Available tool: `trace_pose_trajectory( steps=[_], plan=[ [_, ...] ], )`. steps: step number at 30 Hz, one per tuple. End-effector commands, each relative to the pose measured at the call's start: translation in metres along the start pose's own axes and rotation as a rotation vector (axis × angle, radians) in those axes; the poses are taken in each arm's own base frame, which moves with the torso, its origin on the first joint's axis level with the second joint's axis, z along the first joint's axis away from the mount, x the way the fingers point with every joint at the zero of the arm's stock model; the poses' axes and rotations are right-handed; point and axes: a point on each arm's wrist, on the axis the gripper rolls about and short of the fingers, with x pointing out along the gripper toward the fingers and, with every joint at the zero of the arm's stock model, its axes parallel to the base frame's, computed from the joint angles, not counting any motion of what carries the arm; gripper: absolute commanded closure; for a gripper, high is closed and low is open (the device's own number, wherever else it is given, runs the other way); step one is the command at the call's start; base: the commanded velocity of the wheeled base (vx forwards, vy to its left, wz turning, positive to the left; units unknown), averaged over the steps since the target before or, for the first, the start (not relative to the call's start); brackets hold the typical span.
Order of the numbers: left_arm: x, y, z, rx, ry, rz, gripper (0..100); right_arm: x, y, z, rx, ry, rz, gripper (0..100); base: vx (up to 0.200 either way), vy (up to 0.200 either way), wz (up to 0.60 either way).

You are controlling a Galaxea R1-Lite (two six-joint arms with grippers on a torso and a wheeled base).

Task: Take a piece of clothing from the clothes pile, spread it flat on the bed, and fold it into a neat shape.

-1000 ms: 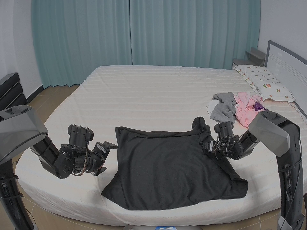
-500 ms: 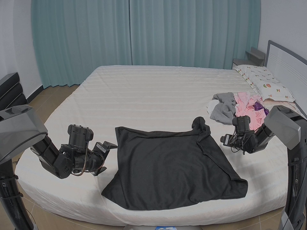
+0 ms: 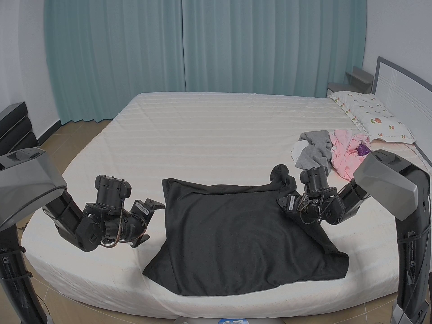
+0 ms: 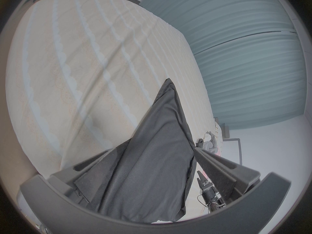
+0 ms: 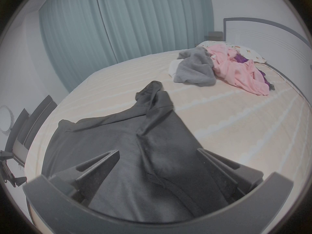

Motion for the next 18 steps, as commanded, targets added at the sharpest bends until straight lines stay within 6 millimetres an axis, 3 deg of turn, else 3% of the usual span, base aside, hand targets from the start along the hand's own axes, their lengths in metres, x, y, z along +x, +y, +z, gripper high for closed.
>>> trace_pose_trajectory(
  steps=[1,16,17,18],
  plan=[
    [0.000,0.000,0.000,0.000,0.000,0.000,0,0.013,0.009,-0.009,-0.016,0.012,0.008,0,0.000,0.000,0.00],
    [0.001,0.001,0.000,0.002,0.000,0.002,0,0.035,0.009,-0.021,-0.041,0.032,0.000,0,0.000,0.000,0.00],
    [0.001,0.000,0.001,0.002,-0.001,-0.001,0,0.035,0.009,-0.021,-0.039,0.032,0.000,100,0.000,0.000,0.00],
    [0.001,0.001,0.000,0.002,0.000,0.002,0,0.035,0.009,-0.021,-0.039,0.032,0.000,100,0.000,0.000,0.00]
  ],
)
